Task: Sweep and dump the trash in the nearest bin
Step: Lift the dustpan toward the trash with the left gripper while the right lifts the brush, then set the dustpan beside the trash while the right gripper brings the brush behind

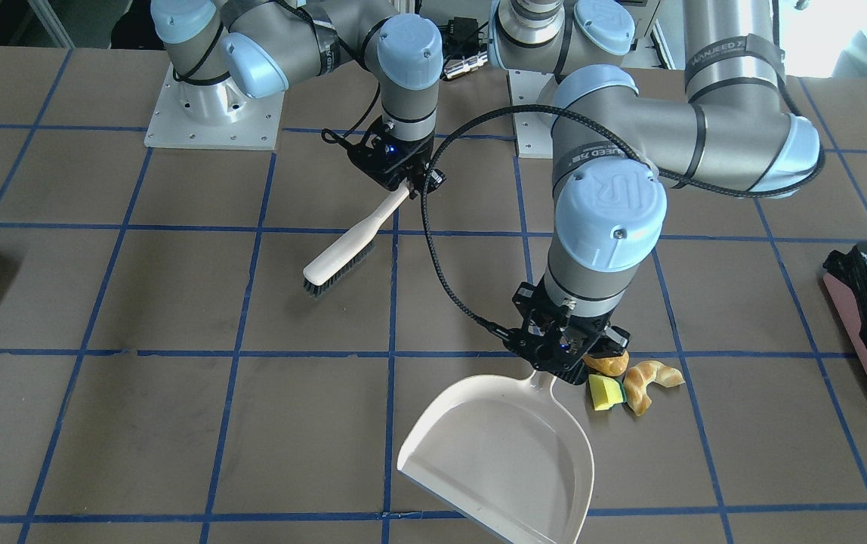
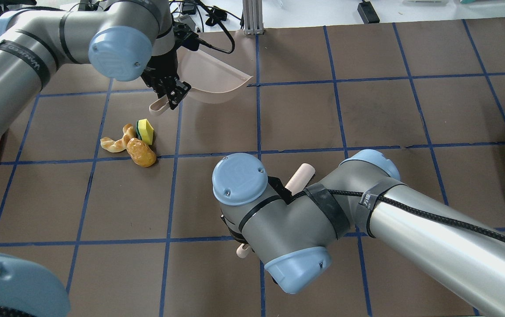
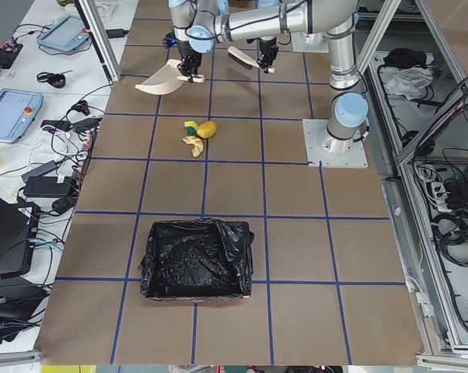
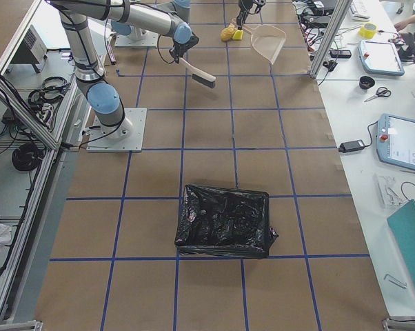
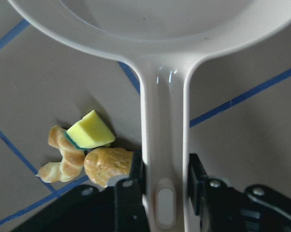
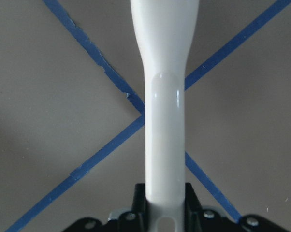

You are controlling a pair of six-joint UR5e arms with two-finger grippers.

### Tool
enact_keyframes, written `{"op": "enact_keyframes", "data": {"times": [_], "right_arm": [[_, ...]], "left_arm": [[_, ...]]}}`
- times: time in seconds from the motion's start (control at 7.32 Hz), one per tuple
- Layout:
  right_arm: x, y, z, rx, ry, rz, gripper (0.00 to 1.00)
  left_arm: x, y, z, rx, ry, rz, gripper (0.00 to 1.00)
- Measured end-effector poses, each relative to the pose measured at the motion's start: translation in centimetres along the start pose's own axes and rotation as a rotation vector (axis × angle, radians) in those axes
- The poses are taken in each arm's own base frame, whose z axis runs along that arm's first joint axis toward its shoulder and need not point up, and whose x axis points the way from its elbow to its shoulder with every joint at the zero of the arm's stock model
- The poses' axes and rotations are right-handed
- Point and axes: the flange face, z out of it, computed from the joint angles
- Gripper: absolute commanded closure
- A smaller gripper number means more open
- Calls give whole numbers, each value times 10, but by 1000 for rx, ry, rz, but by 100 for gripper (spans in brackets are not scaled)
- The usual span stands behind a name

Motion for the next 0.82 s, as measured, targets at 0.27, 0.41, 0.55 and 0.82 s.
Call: {"op": "enact_keyframes", "data": {"times": [0.27,0.41,0.55,0.82], "right_arm": [[-43,-5,-7,-11,-26,32,100],[-72,-3,-10,-20,-44,45,100],[-102,4,-12,-24,-62,54,100],[-161,31,-9,-22,-62,77,100]], "left_arm": [[-38,37,-4,-19,2,162,100],[-59,57,-4,-20,8,249,100],[-82,78,-2,-20,15,327,100],[-130,118,5,-21,32,477,100]]}}
